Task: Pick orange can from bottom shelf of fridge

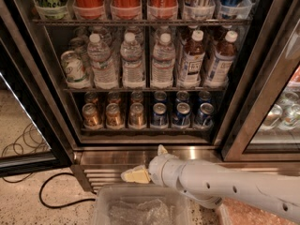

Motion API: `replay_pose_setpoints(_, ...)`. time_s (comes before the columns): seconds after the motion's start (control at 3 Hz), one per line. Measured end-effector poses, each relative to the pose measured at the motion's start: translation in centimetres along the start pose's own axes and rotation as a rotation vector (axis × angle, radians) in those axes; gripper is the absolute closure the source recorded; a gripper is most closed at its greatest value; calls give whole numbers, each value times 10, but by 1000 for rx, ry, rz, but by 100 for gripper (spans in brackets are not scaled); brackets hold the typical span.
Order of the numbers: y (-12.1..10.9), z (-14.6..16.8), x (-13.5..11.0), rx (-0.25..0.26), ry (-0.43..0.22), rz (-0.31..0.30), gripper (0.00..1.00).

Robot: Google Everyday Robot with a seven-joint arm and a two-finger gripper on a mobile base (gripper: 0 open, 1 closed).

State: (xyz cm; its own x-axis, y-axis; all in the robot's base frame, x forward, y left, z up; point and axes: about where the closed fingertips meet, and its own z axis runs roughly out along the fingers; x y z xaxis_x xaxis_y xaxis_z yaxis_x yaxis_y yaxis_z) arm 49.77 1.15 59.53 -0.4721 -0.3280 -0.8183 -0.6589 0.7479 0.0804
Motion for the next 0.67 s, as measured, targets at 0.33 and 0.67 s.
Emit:
replay_pose_setpoints(0.33, -1, 2, -3, 53, -40, 21, 0)
replay_pose_setpoints(0.67, -3, 9, -9, 130, -119, 52, 0)
